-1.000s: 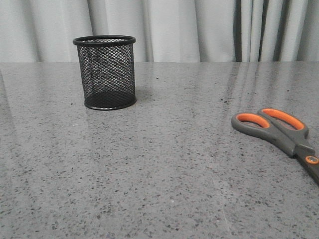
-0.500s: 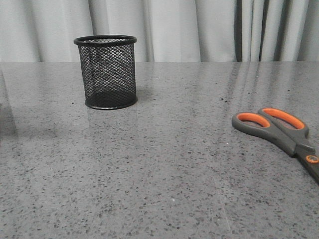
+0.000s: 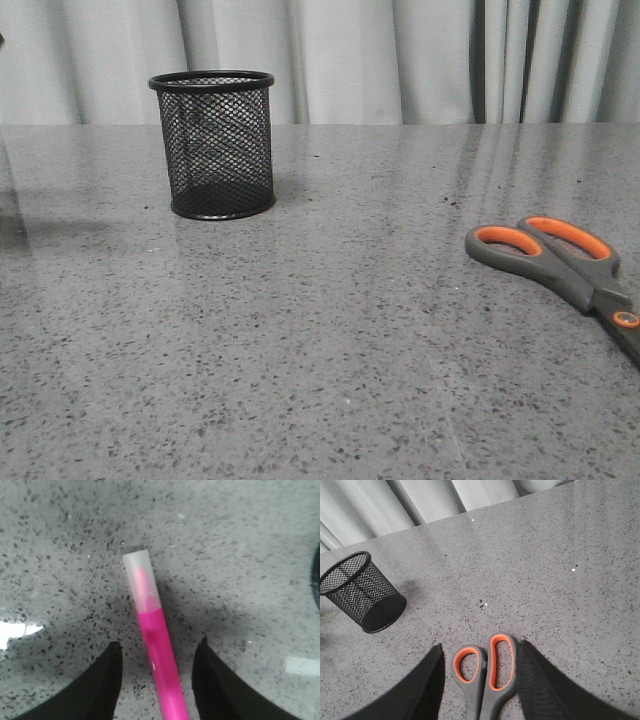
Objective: Put pen and scissors into bin
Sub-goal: 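Lower the left gripper over the pink marker and close on it, then lift the pink marker and drop it into the black mesh holder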
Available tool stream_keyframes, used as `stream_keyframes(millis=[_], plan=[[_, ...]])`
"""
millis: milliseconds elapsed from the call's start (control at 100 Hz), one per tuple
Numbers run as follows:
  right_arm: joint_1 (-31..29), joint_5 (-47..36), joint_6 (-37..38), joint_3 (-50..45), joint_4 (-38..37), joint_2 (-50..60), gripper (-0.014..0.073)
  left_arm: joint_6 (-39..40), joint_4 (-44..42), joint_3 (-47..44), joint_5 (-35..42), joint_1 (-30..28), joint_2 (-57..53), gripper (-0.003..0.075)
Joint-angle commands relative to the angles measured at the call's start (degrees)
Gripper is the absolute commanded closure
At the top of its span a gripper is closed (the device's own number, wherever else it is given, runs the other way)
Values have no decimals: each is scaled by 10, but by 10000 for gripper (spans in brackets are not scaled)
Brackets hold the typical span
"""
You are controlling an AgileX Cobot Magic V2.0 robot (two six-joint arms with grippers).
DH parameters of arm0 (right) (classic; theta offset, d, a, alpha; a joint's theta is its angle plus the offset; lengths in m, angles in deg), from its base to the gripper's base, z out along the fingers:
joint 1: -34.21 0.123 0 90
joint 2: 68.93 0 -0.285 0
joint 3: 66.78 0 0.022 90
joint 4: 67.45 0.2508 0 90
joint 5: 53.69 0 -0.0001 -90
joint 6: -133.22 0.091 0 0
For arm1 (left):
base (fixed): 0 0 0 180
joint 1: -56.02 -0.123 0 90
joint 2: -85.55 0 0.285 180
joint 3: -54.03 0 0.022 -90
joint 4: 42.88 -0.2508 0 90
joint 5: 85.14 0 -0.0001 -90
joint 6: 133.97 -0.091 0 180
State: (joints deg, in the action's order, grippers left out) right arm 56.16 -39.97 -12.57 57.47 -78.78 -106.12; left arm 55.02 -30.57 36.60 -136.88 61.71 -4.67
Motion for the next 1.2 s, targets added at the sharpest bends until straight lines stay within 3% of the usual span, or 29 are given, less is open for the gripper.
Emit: stream_keyframes(millis=[0, 420, 520, 620, 670, 810, 960, 1070, 1190], plan=[[1, -37, -3, 23, -10, -7, 295, 23, 0, 19, 16, 10, 0, 426], [1, -31, -3, 23, -10, -7, 295, 78, -78, 21, 29, 49, 58, 433], [1, -28, -3, 23, -10, -7, 295, 78, -80, 21, 24, 51, 68, 533], [1, -25, -3, 23, -10, -7, 295, 59, -78, 21, 38, 51, 67, 741], [1, -22, -3, 23, -10, -7, 295, 50, -72, 21, 53, 51, 61, 738], [1, -21, -3, 23, -10, -7, 295, -8, -9, 22, 165, 51, 13, 739], [1, -21, -3, 23, -10, -7, 295, -121, 124, 22, 355, 69, -64, 738], [1, -21, -3, 23, -10, -7, 295, -201, 228, 22, 500, 123, -95, 738], [1, -21, -3, 23, -10, -7, 295, -202, 225, 22, 587, 198, -90, 738]])
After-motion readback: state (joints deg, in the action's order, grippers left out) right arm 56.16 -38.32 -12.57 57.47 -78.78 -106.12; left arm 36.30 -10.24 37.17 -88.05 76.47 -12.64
